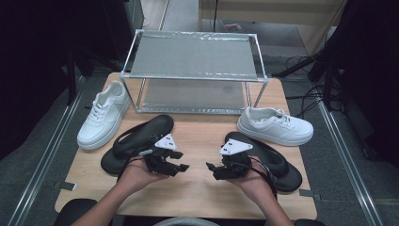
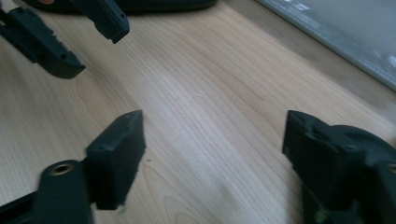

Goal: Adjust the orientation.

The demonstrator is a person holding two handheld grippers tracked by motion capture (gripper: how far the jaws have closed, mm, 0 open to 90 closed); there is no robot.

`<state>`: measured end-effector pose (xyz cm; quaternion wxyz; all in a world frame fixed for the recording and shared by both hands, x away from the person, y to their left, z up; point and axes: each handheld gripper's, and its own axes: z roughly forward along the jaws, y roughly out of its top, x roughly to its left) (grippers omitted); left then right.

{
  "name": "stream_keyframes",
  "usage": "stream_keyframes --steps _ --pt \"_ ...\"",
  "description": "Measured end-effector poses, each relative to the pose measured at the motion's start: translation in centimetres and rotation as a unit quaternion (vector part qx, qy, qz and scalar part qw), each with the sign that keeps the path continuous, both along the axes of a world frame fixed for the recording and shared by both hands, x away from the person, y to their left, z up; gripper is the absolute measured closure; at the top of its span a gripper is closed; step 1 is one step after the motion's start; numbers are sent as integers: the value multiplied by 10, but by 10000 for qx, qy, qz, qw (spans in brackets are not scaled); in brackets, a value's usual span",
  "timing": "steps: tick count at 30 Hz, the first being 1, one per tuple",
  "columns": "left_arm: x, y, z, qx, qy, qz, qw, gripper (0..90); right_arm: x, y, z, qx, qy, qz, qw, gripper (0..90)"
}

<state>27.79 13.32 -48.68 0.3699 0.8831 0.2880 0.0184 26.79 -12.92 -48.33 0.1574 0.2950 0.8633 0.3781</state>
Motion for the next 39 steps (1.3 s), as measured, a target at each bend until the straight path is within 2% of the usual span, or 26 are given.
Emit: stream_keyframes --steps 2,4,7,8,11,12,13,15,17,21,22,26,28,32,34,36,39 --pt "1 1 0 -16 52 1 10000 480 2 -2 1 15 19 -66 10000 276" --pt "3 3 0 -19 67 18 10000 486 2 -5 3 48 -54 -94 9999 336" --pt "5 6 2 -107 -34 150 9998 483 2 -6 7 195 -74 -57 9998 380" --pt "7 8 4 -244 -75 296 9992 481 2 -7 7 239 -68 -26 9997 389" --pt "9 9 4 -335 -54 317 9989 470 3 -8 8 275 -98 -7 9996 435" --pt "10 10 4 -310 -19 301 9991 467 6 -10 6 391 -44 44 9992 453" --pt "10 10 4 -310 -19 301 9991 470 6 -10 6 391 -44 44 9992 453" --pt "11 12 3 -296 28 271 9992 473 13 -12 3 553 333 124 9978 455" --pt "12 13 3 -203 -8 225 9995 473 16 -12 1 615 477 230 9967 472" --pt "13 15 3 -210 -17 231 9995 513 15 -12 2 660 415 296 9965 472" --pt "13 16 4 -300 -43 252 9992 514 15 -13 3 663 406 300 9965 472" --pt "14 18 5 -204 -70 184 9996 496 14 -14 4 660 354 249 9969 491" --pt "16 21 4 -193 135 242 9994 494 16 -16 6 789 459 171 9957 502" --pt "18 26 6 -341 270 238 9988 467 18 -18 6 856 516 107 9949 495" --pt "18 29 8 -332 158 294 9989 449 19 -18 5 861 500 87 9950 477" --pt "18 30 8 -256 125 306 9991 436 19 -19 5 841 484 72 9953 466" --pt "21 36 9 -256 87 389 9989 430 19 -19 4 750 471 62 9961 454"
